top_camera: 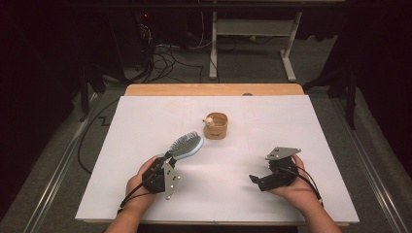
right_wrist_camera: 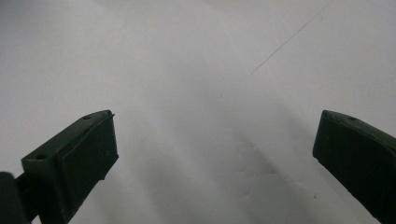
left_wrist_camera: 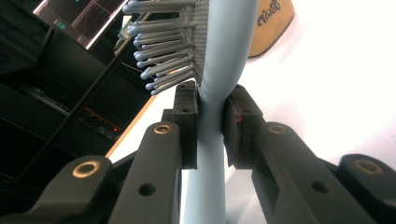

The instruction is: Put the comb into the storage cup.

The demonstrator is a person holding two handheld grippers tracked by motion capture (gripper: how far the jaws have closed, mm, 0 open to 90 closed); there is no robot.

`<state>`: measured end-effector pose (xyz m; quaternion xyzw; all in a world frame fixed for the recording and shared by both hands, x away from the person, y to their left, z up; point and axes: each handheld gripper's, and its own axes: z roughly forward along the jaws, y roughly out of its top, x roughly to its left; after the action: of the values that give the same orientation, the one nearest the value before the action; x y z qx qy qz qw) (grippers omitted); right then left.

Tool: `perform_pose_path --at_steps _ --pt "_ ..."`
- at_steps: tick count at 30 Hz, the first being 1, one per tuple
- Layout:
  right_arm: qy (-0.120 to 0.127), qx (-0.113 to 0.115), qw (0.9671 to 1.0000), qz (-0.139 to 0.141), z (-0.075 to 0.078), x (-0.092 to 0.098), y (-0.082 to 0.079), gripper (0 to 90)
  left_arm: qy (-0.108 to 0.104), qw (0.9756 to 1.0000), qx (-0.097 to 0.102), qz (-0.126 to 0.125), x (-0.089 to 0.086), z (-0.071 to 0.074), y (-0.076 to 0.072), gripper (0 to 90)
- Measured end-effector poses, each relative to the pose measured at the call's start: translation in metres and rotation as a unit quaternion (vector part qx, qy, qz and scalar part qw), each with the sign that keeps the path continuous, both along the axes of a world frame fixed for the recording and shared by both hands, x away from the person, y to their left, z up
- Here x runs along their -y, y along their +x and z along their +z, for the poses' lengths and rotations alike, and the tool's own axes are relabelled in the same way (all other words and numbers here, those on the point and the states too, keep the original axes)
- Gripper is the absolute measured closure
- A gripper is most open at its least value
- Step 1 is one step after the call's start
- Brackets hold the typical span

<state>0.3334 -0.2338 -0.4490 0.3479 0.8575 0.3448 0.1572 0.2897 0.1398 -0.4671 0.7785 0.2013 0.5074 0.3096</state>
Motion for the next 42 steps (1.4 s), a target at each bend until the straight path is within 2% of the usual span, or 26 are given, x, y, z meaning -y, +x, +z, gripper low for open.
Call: perform_pose_path --at_steps 6,9,11,14,23,28,32,37,42 --pt "0.036 0.025 0.9989 -0.018 -0.002 0.005 -0.003 0.5 -0.034 0.9994 -0.013 0.001 -0.004 0.004 0.002 77.1" --pt "0.057 0.038 0.9973 -0.026 -0.002 0.008 -0.006 0.6 -0.048 0.9987 -0.020 0.002 -0.007 0.006 0.003 77.1" --pt "0.067 0.053 0.9959 -0.027 -0.002 0.009 -0.007 0.6 -0.055 0.9982 -0.023 0.001 -0.007 0.007 0.003 77.2" --pt "0.079 0.062 0.9945 -0.029 -0.002 0.009 -0.009 0.5 -0.062 0.9977 -0.027 -0.003 -0.006 0.008 0.003 77.2" --pt "0.095 0.080 0.9917 -0.033 -0.007 0.010 -0.014 0.5 -0.116 0.9919 -0.052 -0.004 -0.014 0.013 0.006 77.2" --pt "0.106 0.091 0.9895 -0.038 -0.009 0.011 -0.016 0.5 -0.126 0.9902 -0.059 -0.006 -0.016 0.014 0.007 77.1" --pt "0.114 0.095 0.9881 -0.040 -0.010 0.012 -0.017 0.5 -0.150 0.9860 -0.072 -0.010 -0.019 0.016 0.008 77.2" --pt "0.122 0.109 0.9852 -0.051 -0.010 0.014 -0.018 0.5 -0.159 0.9840 -0.079 -0.012 -0.021 0.018 0.009 77.2" --pt "0.134 0.118 0.9821 -0.061 -0.008 0.017 -0.019 0.5 -0.179 0.9798 -0.089 -0.013 -0.025 0.019 0.009 77.3"
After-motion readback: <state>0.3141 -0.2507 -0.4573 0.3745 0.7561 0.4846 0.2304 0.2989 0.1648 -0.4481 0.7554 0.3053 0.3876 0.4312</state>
